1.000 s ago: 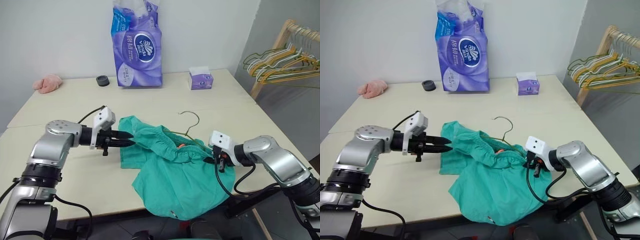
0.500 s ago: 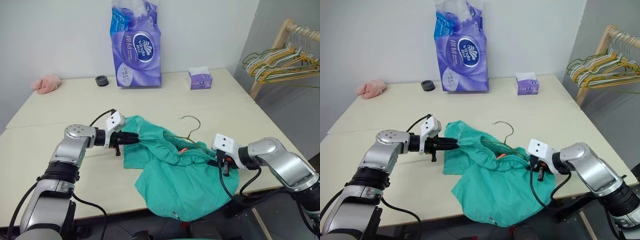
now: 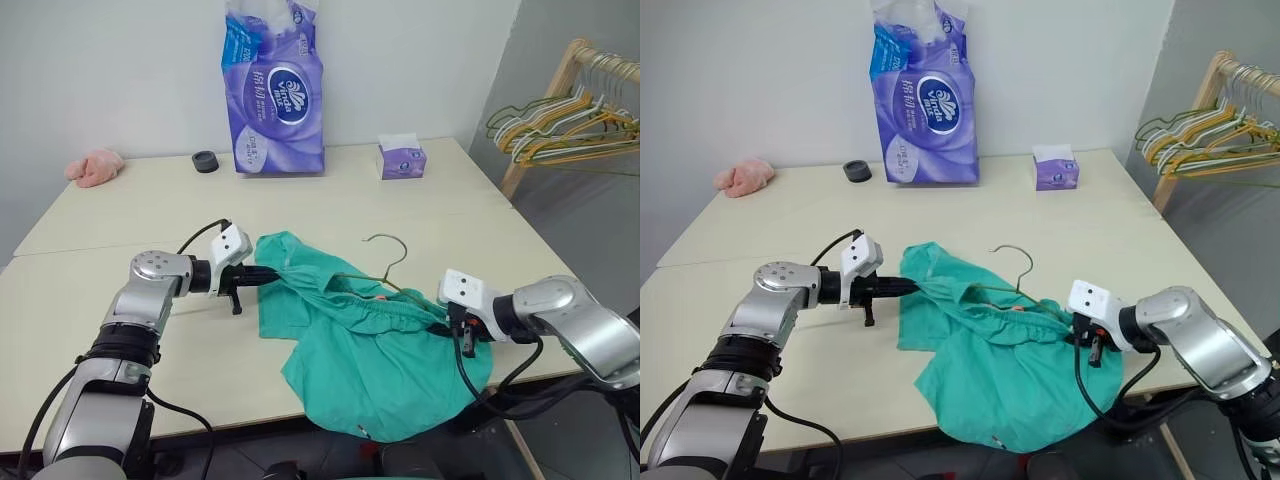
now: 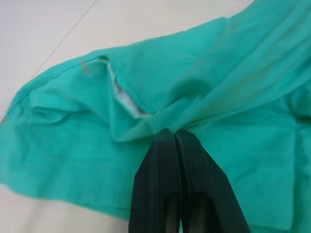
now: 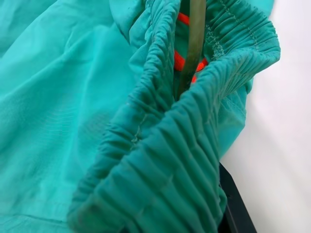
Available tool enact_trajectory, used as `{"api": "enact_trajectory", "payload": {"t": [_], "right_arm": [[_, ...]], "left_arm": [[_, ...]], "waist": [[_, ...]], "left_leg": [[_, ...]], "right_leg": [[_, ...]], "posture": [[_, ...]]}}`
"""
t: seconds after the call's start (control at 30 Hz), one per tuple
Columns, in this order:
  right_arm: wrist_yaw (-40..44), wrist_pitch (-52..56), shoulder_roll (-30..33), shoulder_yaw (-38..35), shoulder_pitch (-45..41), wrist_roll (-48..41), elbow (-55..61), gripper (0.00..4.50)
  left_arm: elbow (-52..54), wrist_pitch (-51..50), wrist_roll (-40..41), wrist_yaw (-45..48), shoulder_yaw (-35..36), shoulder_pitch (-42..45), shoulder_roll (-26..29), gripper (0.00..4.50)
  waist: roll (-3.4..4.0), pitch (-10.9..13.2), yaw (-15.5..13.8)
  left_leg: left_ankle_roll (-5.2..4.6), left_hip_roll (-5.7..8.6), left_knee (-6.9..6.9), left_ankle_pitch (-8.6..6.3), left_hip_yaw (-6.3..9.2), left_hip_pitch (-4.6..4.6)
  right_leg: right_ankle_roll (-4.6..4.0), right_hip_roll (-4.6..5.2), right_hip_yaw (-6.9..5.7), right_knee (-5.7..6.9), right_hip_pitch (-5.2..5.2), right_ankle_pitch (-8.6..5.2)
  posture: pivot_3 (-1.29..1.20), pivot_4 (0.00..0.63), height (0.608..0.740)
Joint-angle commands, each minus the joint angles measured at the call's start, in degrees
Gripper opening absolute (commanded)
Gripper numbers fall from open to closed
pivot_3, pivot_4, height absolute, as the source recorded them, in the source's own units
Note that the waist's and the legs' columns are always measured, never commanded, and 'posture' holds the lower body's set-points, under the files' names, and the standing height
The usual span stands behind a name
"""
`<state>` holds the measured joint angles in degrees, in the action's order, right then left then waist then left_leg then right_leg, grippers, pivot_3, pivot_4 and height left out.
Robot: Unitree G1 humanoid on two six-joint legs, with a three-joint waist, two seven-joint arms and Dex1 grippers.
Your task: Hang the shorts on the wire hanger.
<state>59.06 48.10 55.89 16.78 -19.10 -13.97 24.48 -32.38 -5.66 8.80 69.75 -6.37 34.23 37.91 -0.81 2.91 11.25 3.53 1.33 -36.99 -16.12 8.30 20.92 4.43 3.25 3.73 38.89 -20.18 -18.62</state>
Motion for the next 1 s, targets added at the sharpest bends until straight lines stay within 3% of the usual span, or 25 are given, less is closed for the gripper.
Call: {"api": "enact_trajectory", "payload": {"t": [0.03, 0.23, 0.4, 0.5, 0.73, 0.83, 1.0], "right_arm": [[0.6, -0.2, 1.5, -2.9, 0.8, -1.2, 2.8, 0.09], [1.6, -0.6, 4.8, -6.3, 4.2, -3.1, 4.7, 0.09], [-1.4, 2.3, 2.0, -7.7, 3.9, -5.1, 4.6, 0.05], [-3.1, 5.2, 0.6, -10.1, 4.8, -6.7, 5.1, 0.0], [-8.4, 14.9, -1.4, -19.3, 10.8, -11.5, 6.9, 0.0], [-11.8, 24.8, -3.7, -29.1, 16.1, -14.9, 10.5, 0.0], [-15.9, 37.4, -7.8, -44.8, 20.5, -16.4, 14.4, 0.0]], "left_arm": [[0.2, 1.4, -0.3, -1.3, 1.4, 1.2, 0.0, 0.07], [1.6, 1.1, -0.4, -1.8, 1.1, 0.3, -0.5, 0.07], [7.0, -2.4, 2.8, -2.3, 3.0, -0.7, -1.7, 0.02], [11.8, -8.0, 6.7, -2.9, 5.9, -0.9, -1.3, 0.61], [28.6, -19.9, 13.8, -2.6, 6.0, -3.7, -1.1, 2.58], [37.6, -26.0, 19.1, -0.6, 2.1, -3.4, -3.6, 2.58], [38.7, -26.7, 18.9, -2.9, -2.0, 0.5, -9.9, 2.58]], "waist": [[0.0, 0.0, 0.1], [0.0, 0.0, -0.1], [0.0, 0.0, 0.0], [0.0, 0.0, 0.0], [0.01, 0.0, -0.1], [0.06, 0.1, -0.1], [0.17, 0.2, 0.4]], "left_leg": [[0.0, -0.01, 0.0, 0.0, 0.0, 0.0], [0.0, 0.0, 0.0, 0.0, -0.02, 0.01], [0.0, -0.02, 0.0, 0.0, -0.04, 0.0], [0.0, -0.03, 0.0, 0.0, -0.04, 0.02], [-0.01, -0.01, -0.01, 0.0, -0.04, 0.01], [-0.01, -0.02, 0.0, -0.01, -0.04, 0.05], [-0.04, 0.08, -0.06, -0.02, -0.38, -0.06]], "right_leg": [[0.0, 0.0, 0.0, 0.0, 0.0, 0.0], [0.0, 0.01, 0.0, -0.01, 0.02, 0.0], [0.01, 0.0, 0.0, -0.01, 0.02, 0.0], [0.0, -0.01, 0.02, -0.01, 0.0, 0.0], [0.0, 0.0, 0.05, -0.03, 0.08, 0.0], [0.01, -0.02, 0.03, -0.04, 0.1, -0.01], [0.04, -0.14, 0.12, -0.21, 0.37, -0.02]], "posture": [[-0.24, 0.012, 0.74], [-0.24, 0.015, 0.74], [-0.24, 0.016, 0.74], [-0.25, 0.023, 0.74], [-0.3, 0.036, 0.74], [-0.32, 0.04, 0.74], [-0.39, 0.057, 0.74]]}}
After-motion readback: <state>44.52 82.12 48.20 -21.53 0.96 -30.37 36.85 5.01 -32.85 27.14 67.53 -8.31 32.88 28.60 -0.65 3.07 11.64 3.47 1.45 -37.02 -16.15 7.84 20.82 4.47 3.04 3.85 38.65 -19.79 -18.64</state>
